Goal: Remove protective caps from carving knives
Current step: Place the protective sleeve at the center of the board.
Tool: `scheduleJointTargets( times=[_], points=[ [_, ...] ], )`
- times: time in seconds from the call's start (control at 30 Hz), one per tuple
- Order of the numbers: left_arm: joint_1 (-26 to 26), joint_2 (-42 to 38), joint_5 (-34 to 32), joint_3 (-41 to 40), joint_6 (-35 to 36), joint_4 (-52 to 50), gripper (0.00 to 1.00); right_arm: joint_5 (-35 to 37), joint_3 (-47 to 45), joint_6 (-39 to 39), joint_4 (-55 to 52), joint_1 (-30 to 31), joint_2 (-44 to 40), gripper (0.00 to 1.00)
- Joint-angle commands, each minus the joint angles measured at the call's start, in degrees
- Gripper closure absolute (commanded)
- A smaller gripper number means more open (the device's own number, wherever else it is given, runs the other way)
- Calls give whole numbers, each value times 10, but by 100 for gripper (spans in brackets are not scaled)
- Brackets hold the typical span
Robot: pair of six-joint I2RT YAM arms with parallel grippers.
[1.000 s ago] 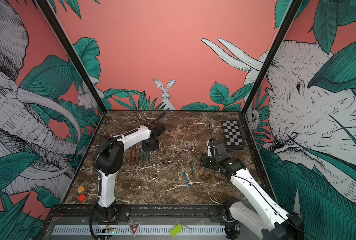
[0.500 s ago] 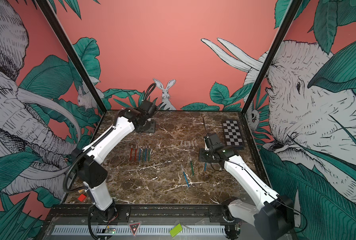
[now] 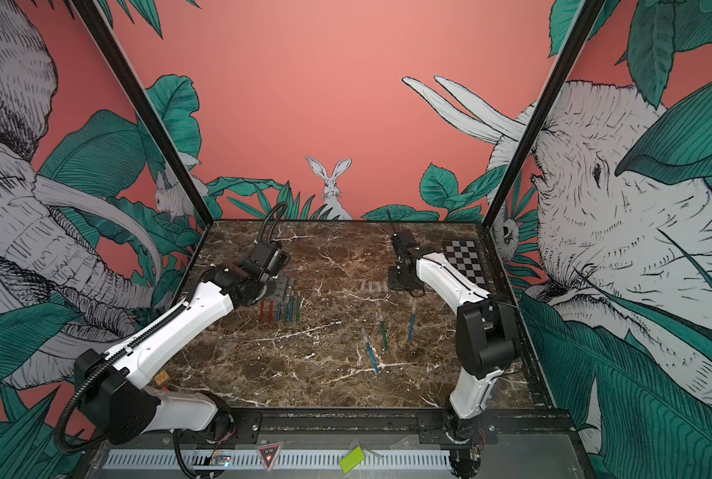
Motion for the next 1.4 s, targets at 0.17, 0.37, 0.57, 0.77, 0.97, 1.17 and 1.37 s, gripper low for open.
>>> scheduleJointTargets(
  times=[0.17,0.37,0.57,0.77,0.97,1.17,1.37],
  points=[
    [3,-20,-25,-5,15,39,13,22,78,-34,-31,-23,101,100],
    [2,-24,-35,-8,16,40,13,9,123,-34,-38,-27,161,100],
    [2,-23,-35,-8,17,41,13,1,127,-24,-19,-30,176,100],
    [1,-21,-36,-7,17,41,13,-4,130,-20,-11,-30,189,100],
    [1,-22,-36,-7,18,41,13,-14,131,-19,-2,-30,204,100],
    [2,-20,-37,-7,18,41,13,-9,136,-25,3,-29,209,100],
    [1,-20,-39,-7,19,41,13,-2,129,-26,9,-30,214,100]
  ],
)
